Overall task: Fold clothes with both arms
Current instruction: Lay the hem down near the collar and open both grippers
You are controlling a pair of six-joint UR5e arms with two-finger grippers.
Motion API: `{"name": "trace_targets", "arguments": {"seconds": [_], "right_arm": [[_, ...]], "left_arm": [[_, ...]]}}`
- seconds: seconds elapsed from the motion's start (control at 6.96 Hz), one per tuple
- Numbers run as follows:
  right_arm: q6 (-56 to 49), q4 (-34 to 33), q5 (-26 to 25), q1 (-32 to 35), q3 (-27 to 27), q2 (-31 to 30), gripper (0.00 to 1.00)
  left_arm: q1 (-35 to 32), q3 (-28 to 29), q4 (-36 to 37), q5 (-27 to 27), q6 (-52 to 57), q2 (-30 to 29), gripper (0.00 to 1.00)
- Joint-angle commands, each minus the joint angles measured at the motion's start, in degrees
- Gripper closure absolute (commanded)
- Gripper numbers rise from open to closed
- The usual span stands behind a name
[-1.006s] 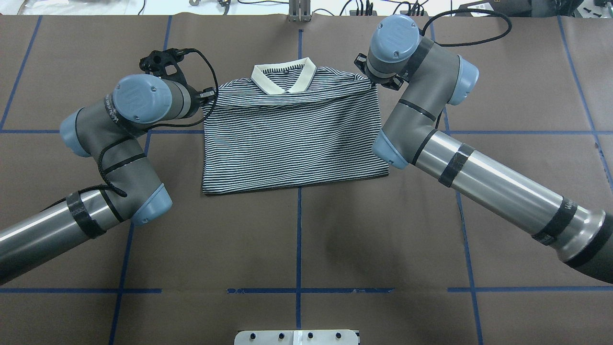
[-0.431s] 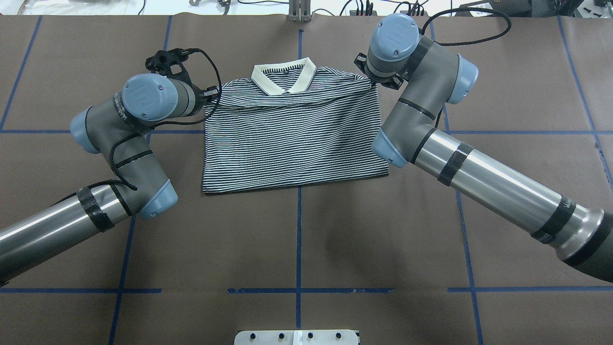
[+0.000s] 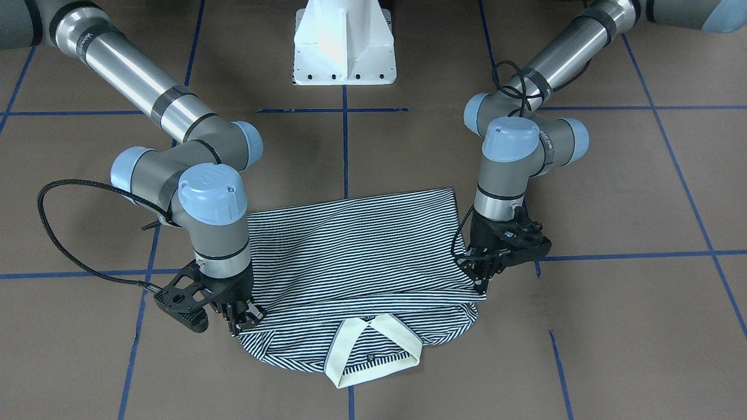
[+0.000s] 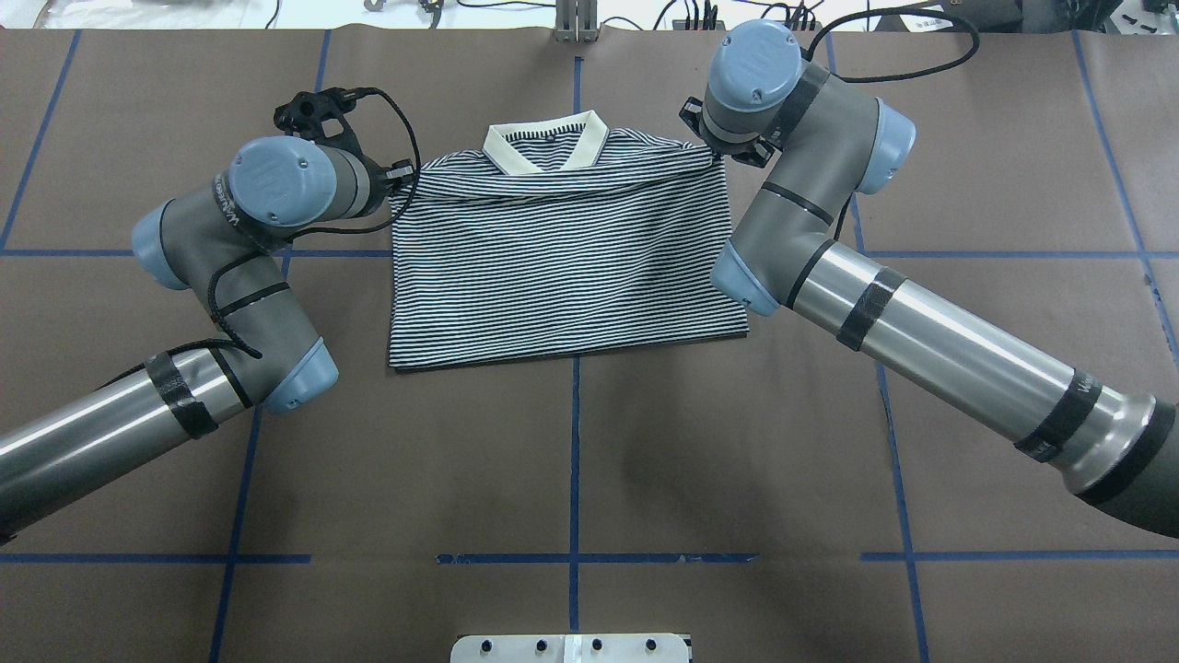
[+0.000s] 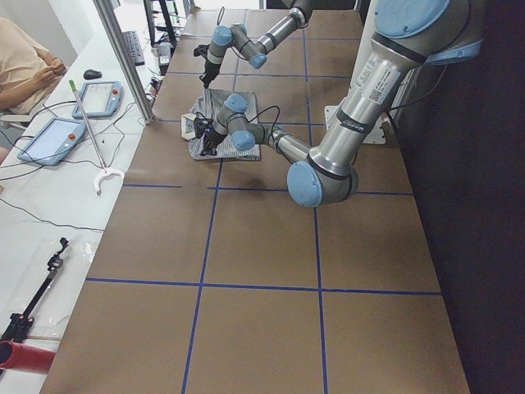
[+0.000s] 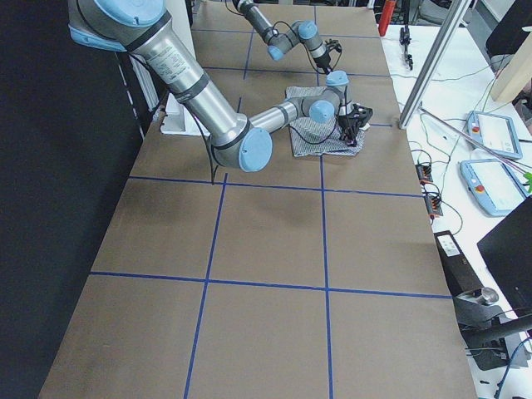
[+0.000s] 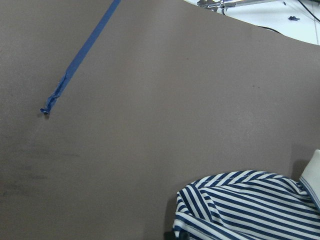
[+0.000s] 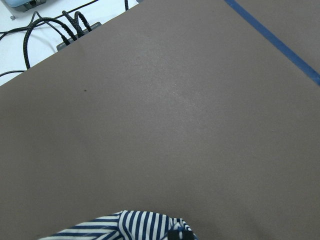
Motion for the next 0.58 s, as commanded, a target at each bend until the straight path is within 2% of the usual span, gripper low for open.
{"name": "trace_targets", "arguments": {"seconds": [0.0,0.43], "right_arm": [[-0.03,0.0,-0.02,0.13,-0.9,0.38,1.0],[-0.03,0.0,-0.02,-0.05,-0.9,0.82,1.0]], "left_arm": [[-0.31,0.16,-0.12,-0.07,0.03,-0.15,1.0],[-0.31,0.43,-0.12,-0.07,0.29,-0.5,1.0]]}}
